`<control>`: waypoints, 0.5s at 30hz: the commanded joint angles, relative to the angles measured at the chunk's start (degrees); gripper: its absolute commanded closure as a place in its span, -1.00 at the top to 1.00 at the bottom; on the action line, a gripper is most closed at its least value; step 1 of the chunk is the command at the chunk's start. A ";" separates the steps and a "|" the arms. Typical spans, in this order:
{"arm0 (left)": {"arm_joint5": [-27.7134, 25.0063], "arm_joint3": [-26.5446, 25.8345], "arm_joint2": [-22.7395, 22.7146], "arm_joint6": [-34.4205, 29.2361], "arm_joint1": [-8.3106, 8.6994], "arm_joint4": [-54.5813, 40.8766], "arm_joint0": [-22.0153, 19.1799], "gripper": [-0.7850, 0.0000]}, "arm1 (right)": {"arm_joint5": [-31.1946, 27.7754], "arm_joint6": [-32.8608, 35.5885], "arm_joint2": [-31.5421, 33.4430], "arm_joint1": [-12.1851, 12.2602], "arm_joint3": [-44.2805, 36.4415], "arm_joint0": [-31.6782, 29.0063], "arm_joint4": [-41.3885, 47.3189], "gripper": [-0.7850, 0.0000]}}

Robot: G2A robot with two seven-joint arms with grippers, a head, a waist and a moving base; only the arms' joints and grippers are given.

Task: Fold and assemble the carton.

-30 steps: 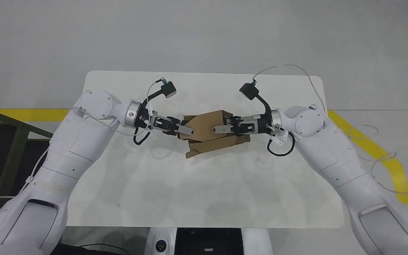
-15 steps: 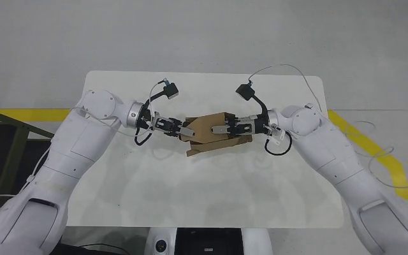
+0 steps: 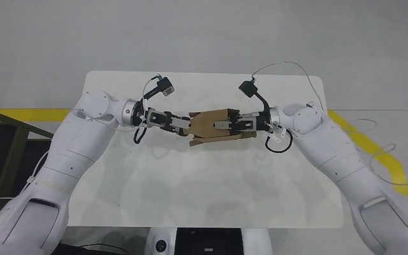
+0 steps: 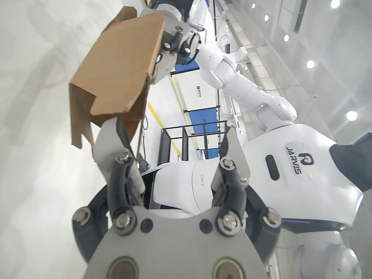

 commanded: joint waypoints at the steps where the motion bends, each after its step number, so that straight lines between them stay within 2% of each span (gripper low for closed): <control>1: 0.32 0.13 -0.24 -0.31 -0.13 -1.64 0.26 1.00 | -0.33 -0.33 0.09 -0.12 0.47 -0.05 -0.07 -1.00; 15: 2.70 -0.49 -0.97 -2.42 -1.59 -11.06 1.35 1.00 | -1.30 -2.48 1.10 -1.09 1.23 -1.59 -1.68 -1.00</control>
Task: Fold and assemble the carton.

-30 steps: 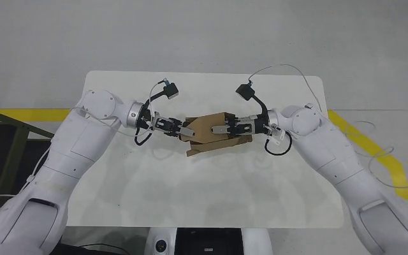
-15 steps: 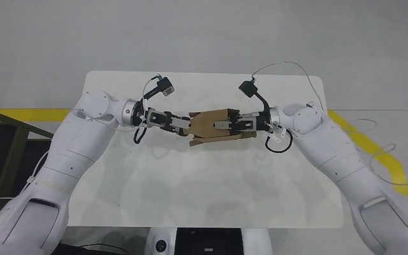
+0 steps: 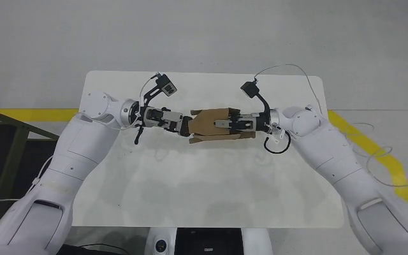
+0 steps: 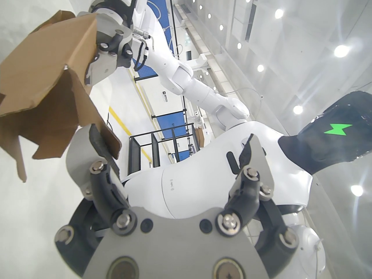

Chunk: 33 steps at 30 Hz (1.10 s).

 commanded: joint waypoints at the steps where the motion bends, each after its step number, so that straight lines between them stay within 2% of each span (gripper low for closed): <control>1: 0.10 -0.41 0.16 0.16 -0.31 -0.47 -0.08 1.00 | 0.20 -0.41 0.12 -0.17 -0.40 -0.18 -0.50 -1.00; 11: 0.05 1.22 1.87 3.67 -2.00 -0.14 -0.78 1.00 | 0.41 -0.80 0.76 -0.82 -2.08 -0.60 -2.12 -1.00; 19: -0.09 1.72 2.71 5.19 -2.83 3.71 -1.64 1.00 | 0.64 -0.56 1.48 -1.12 -2.77 -1.20 -2.98 -1.00; 25: -0.28 1.32 1.75 5.37 -2.99 4.20 -1.42 1.00 | 0.68 -0.56 2.40 -1.22 -2.47 -1.50 -3.30 -1.00; 33: -0.37 0.22 -1.42 5.41 -2.34 5.27 0.37 1.00 | 0.38 -0.45 5.27 -0.56 -2.32 -2.44 -4.03 -1.00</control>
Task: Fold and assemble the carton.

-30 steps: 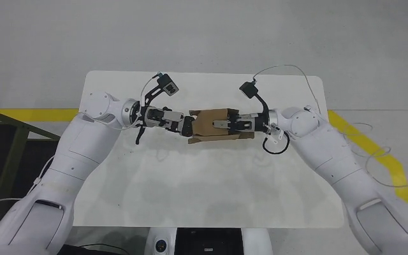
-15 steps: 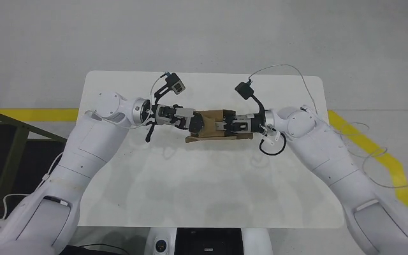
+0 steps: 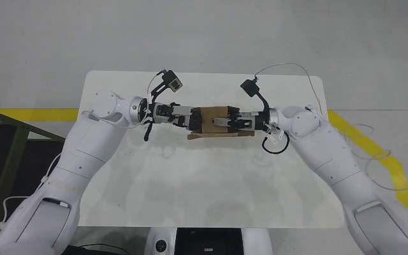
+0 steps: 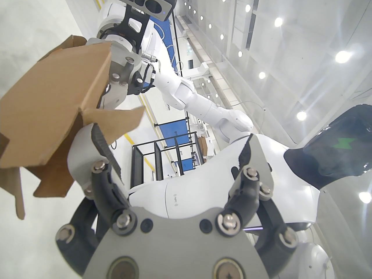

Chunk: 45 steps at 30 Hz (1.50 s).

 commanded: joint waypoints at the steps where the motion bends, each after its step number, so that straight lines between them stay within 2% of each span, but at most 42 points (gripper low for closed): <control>1: 0.07 -0.02 -0.73 0.23 0.22 0.75 0.59 1.00 | 0.11 0.20 0.59 0.18 -0.38 -0.37 -0.16 -1.00; 9: -0.02 0.46 -2.52 2.02 0.71 4.76 1.66 1.00 | 1.06 1.16 1.27 0.42 -3.11 -2.40 -0.56 -1.00; 28: 0.19 1.11 -2.92 1.74 -0.01 5.63 1.04 1.00 | 1.89 3.80 0.10 -0.68 -3.83 -2.81 -0.05 -1.00; 45: 0.78 -0.08 -2.62 1.50 -0.50 6.58 2.42 1.00 | 1.22 -0.59 4.16 -0.24 -3.12 -3.63 -1.56 -1.00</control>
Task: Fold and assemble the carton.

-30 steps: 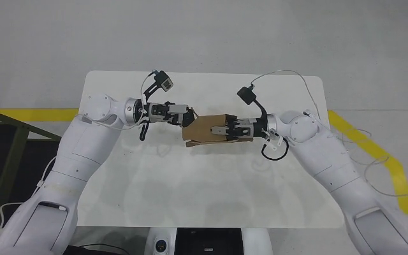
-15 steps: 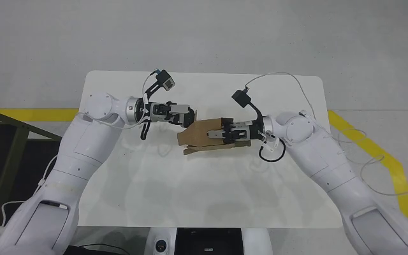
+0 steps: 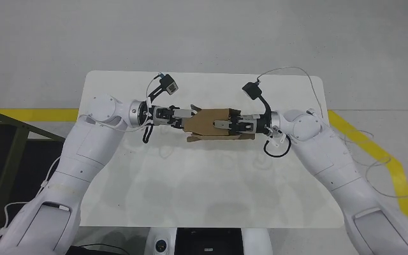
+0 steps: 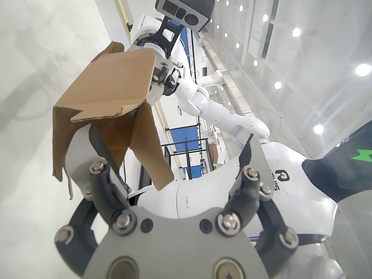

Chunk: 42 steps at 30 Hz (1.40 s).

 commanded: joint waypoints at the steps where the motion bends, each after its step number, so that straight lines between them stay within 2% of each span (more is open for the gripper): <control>1: 0.19 -0.31 0.05 -0.21 -0.05 0.04 0.26 1.00 | 0.08 -1.62 0.43 -0.06 0.04 -0.10 -0.80 -1.00; 8: 1.01 -1.43 -0.01 -0.95 -0.12 0.14 1.03 1.00 | 0.25 -5.59 1.88 -0.14 -0.16 -0.43 -3.46 -1.00; 22: 1.34 -1.94 0.57 -0.44 -0.78 0.11 1.06 1.00 | 0.85 -8.98 3.19 -0.42 -1.85 -1.49 -6.17 -1.00; 42: 0.73 -0.67 -0.13 0.50 -1.43 0.17 0.58 1.00 | 1.29 -9.70 3.25 -1.16 -3.08 -2.56 -7.14 -1.00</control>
